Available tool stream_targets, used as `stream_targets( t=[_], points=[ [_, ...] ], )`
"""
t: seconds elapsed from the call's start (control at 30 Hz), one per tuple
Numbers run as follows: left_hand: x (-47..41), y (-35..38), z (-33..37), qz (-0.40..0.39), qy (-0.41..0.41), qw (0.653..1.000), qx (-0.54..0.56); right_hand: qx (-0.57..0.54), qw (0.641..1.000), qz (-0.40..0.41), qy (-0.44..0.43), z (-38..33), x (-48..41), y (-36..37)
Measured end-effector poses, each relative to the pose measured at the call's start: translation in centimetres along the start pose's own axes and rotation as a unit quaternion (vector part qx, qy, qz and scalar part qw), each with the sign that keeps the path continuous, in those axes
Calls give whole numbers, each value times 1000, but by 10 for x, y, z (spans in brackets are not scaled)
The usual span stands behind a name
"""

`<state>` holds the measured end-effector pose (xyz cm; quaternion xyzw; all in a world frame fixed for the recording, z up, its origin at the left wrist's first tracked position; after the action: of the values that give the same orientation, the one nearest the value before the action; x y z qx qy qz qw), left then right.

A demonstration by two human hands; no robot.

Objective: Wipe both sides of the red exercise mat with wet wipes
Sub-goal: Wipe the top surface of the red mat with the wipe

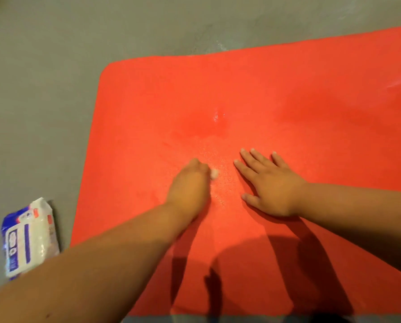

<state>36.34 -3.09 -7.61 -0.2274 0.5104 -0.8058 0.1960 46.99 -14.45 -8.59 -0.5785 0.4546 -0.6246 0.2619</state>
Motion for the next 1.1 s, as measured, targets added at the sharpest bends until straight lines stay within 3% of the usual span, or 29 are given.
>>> stream_targets(
  t=[0.07, 0.13, 0.23, 0.3, 0.4, 0.47, 0.53, 0.6, 0.67, 0.7, 0.77, 0.83, 0.9, 1.03, 1.1],
  points=[
    [18, 13, 25, -38, 112, 993, -2, 5, 1000, -12, -7, -2, 8, 6],
    [9, 3, 2, -56, 118, 991, -30, 11, 1000, -19, -13, -1, 19, 12],
    [-1, -35, -85, 11, -62, 996, -55, 17, 999, -27, -24, 2, 31, 18],
    [20, -57, -134, 80, -195, 976, -59, 18, 999, -26, -27, 5, 35, 20],
    [66, -37, -110, 111, -228, 967, -10, 20, 999, -22, -28, 5, 35, 19],
    [90, -14, -56, 109, -153, 982, 13, 8, 1000, -13, -21, 1, 35, 18],
    [104, 8, 1, 57, -11, 998, 33, -12, 1000, -3, -11, -2, 36, 18],
    [113, 25, 34, -29, 154, 987, 34, -21, 1000, 7, -5, -3, 36, 19],
    [100, 26, 22, -47, 210, 977, 0, -28, 1000, 8, -3, -3, 37, 19],
    [86, 15, 4, -16, 180, 983, -15, -28, 1000, 5, -3, -2, 37, 20],
    [53, -12, -56, 65, 14, 997, -27, -14, 1000, 0, -7, -1, 37, 19],
    [45, -38, -120, 151, -184, 971, 13, 5, 1000, -3, -8, 0, 33, 15],
    [55, -41, -128, 201, -267, 941, 62, -3, 1000, -1, 5, 1, 19, 4],
    [62, -2, -39, 98, -71, 989, 89, -52, 998, -3, 31, -3, -21, -20],
    [46, -1, -31, 45, 1, 996, 79, -56, 998, -10, 28, -10, -36, -24]
  ],
)
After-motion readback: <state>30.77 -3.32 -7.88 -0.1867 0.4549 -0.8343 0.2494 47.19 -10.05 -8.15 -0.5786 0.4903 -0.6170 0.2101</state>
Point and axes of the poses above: each hand's wrist, its own x-axis away from the middle knuckle, its own y-axis out of the palm, z = x × y, the point moved 7 cm from there along -x, towards the middle knuckle, and after that the axes turned 3 degrees about x, right-handed, at the moved point
